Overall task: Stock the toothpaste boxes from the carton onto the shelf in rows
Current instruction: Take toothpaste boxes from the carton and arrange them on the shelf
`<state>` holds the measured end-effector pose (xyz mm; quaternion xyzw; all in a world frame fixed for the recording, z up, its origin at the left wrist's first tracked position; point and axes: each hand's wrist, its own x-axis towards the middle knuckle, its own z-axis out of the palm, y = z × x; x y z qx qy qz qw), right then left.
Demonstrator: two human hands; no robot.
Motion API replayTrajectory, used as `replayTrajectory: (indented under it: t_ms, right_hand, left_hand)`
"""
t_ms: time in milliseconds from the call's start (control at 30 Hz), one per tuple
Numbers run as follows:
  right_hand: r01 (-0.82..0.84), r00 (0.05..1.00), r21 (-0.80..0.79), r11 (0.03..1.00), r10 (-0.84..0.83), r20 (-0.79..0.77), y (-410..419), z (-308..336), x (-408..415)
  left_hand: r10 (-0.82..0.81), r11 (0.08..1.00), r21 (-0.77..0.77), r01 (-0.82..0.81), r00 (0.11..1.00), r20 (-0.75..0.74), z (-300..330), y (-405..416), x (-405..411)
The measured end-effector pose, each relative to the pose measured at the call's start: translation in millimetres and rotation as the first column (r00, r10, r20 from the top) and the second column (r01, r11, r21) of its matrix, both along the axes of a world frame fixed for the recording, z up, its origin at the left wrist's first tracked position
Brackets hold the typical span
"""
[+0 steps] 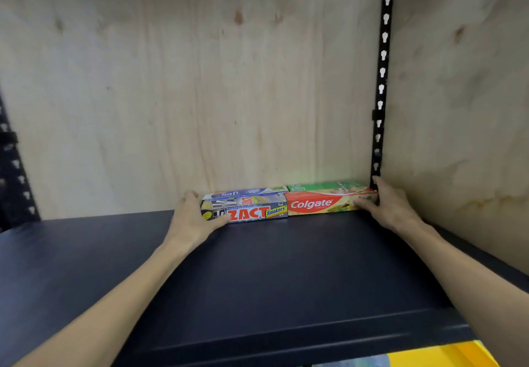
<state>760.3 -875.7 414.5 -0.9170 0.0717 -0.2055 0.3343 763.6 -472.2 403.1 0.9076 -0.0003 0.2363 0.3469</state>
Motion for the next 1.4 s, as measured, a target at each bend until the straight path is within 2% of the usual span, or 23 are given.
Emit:
replayTrajectory:
  t_ms: [167,300,467,633,733,833,900,1000,1067,1133,1267,1400]
  right_hand:
    - [0.028,1.000,-0.057,0.998,-0.028,0.001,5.9,-3.6,-8.5]
    - [0.056,0.993,-0.185,0.981,-0.036,0.109,16.2,-4.6,-26.3]
    - [0.021,0.981,-0.300,0.954,0.038,0.192,31.5,-6.0,-54.5]
    - [-0.063,0.961,-0.281,0.958,0.135,0.243,50.2,-10.0,-90.7]
    - [-0.133,0.945,-0.207,0.969,0.188,0.268,65.9,-6.7,-125.9]
    - [-0.276,0.856,0.001,0.961,0.246,0.455,98.2,-17.4,-176.2]
    - [-0.355,0.803,0.110,0.928,0.243,0.544,130.5,-40.9,-218.1]
    - [-0.407,0.790,0.209,0.889,0.228,0.569,172.4,-98.3,-274.8]
    - [-0.416,0.805,0.232,0.879,0.237,0.544,190.3,-144.7,-300.8]
    - [-0.413,0.841,0.246,0.877,0.263,0.473,203.4,-195.5,-319.4]
    - [-0.363,0.923,0.231,0.903,0.313,0.225,214.8,-295.8,-344.6]
    - [-0.351,0.929,0.192,0.916,0.366,-0.046,209.1,-378.5,-357.0]
  left_hand:
    - [-0.017,0.998,-0.064,0.015,1.000,-0.023,1.2,-4.6,-9.7]
    - [-0.093,0.992,-0.085,0.090,0.995,-0.023,6.4,-10.8,-28.2]
    - [-0.080,0.995,0.060,0.077,0.996,0.048,6.9,-14.4,-50.9]
    - [-0.117,0.986,0.131,0.103,0.988,0.100,3.9,-20.3,-92.8]
    - [-0.163,0.982,0.115,0.147,0.976,0.143,3.6,-24.2,-129.2]
    - [-0.206,0.977,0.099,0.189,0.958,0.200,0.4,-30.2,-174.8]
    - [-0.203,0.979,0.078,0.189,0.938,0.281,-14.6,-36.4,-212.5]
    - [-0.190,0.982,0.077,0.174,0.909,0.370,-66.6,-42.1,-271.4]
    - [-0.167,0.986,0.063,0.155,0.909,0.382,-112.9,-38.0,-305.5]
    - [-0.129,0.992,0.031,0.126,0.938,0.322,-163.5,-27.0,-329.9]
    - [-0.075,0.997,-0.017,0.077,0.994,0.084,-258.6,4.6,-358.1]
    - [-0.056,0.998,-0.011,0.055,0.988,-0.144,-330.6,36.8,-372.2]
